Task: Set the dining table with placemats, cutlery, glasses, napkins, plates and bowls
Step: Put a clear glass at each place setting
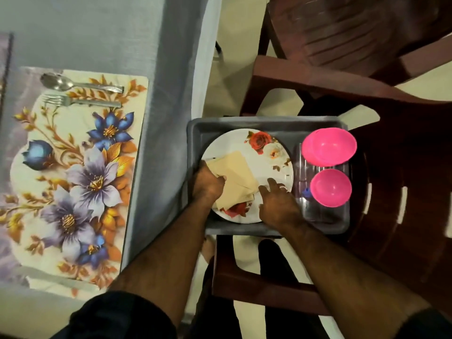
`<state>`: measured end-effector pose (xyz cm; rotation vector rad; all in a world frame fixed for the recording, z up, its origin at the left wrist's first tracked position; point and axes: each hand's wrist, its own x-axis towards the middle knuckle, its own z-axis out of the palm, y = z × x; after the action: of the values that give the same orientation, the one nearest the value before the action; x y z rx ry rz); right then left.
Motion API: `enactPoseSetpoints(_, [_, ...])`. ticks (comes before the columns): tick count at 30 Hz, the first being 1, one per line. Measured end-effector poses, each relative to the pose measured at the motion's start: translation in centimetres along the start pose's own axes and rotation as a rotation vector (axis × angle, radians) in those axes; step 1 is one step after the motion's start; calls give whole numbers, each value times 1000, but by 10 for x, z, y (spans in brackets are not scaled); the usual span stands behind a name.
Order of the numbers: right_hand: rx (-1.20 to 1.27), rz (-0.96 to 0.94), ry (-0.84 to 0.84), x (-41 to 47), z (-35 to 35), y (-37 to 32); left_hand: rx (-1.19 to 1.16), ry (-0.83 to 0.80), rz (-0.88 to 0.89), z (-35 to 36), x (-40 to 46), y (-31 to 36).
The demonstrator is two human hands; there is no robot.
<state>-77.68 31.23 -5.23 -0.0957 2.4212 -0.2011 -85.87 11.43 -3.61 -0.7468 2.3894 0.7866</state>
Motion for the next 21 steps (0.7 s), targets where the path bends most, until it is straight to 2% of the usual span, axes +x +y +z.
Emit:
enactPoseSetpoints(3, [6,-44,5,-5,-4,8,173,16,96,-1,-15,9])
enactPoseSetpoints(7, [26,-25,178,-33,-18,35,555,167,416,2,-38,15])
enactPoseSetpoints(11, [117,117,372,-67,-27,81,631,204,659,17,-49,48])
enactPoseSetpoints(13, [157,230,448,-77,-27,108,572,84,712,33,-54,70])
enactPoseSetpoints(15, [233,378,474,-78,-24,131,367,-72,678,54,-56,91])
enactPoseSetpoints(18, [355,541,451,-68,-25,150,-12,-270,501,80,-63,126])
enactPoseSetpoints(21, [421,587,384,-57,-26,158,-143,-356,343,98,-67,158])
